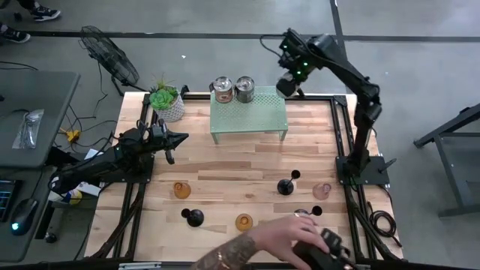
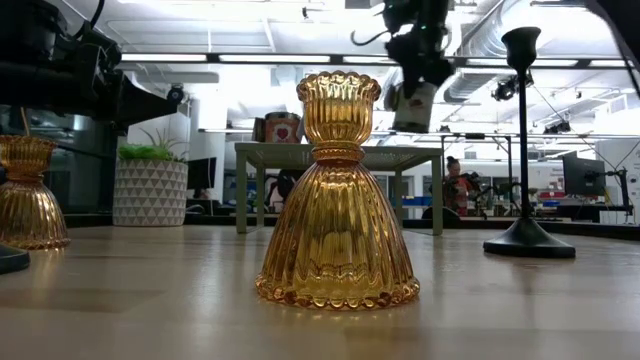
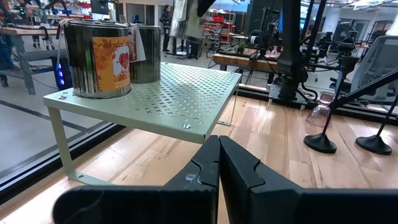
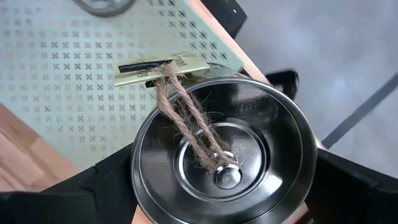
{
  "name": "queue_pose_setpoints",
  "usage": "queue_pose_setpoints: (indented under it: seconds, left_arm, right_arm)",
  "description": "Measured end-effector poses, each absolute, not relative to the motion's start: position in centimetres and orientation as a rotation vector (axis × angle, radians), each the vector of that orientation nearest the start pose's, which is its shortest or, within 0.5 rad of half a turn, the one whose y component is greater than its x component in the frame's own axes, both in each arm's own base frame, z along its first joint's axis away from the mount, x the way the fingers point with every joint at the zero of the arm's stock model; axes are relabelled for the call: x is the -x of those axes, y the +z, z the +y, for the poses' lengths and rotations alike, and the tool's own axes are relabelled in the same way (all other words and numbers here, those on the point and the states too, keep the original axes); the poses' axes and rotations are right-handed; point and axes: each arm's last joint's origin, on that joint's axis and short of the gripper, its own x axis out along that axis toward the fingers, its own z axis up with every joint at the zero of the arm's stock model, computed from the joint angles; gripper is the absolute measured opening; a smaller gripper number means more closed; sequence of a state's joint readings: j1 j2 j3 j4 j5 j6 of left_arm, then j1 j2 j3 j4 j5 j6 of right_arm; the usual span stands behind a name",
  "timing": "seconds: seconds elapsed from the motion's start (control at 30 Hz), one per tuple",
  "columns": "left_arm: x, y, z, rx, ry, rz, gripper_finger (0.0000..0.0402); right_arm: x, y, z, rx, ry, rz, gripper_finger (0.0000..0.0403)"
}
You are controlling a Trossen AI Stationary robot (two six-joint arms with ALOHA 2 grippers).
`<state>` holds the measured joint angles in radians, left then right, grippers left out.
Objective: Pick & Place candle stick holders
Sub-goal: Put the silver scented candle on the shelf
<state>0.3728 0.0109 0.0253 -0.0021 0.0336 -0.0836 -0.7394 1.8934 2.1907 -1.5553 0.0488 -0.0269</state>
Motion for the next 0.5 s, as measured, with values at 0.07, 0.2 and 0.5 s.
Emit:
queue_pose_setpoints:
  seconds: [0.07, 0.2, 0.5]
  left_arm:
    - [-9.1, 17.1, 3.4, 0.08, 0.338, -0.026, 0.0]
    - [-9.1, 17.1, 3.4, 0.08, 0.338, -0.026, 0.0]
    - [-9.1, 17.1, 3.4, 0.08, 0.338, -0.026, 0.0]
  right_arm:
    - [-26.7, 38.7, -24.1, -0.375, -0.638, 1.227, 0.0348]
    - [-28.0, 38.0, -24.4, -0.319, -0.597, 1.225, 0.035]
    - [-30.3, 36.3, -24.8, -0.205, -0.55, 1.247, 0.035]
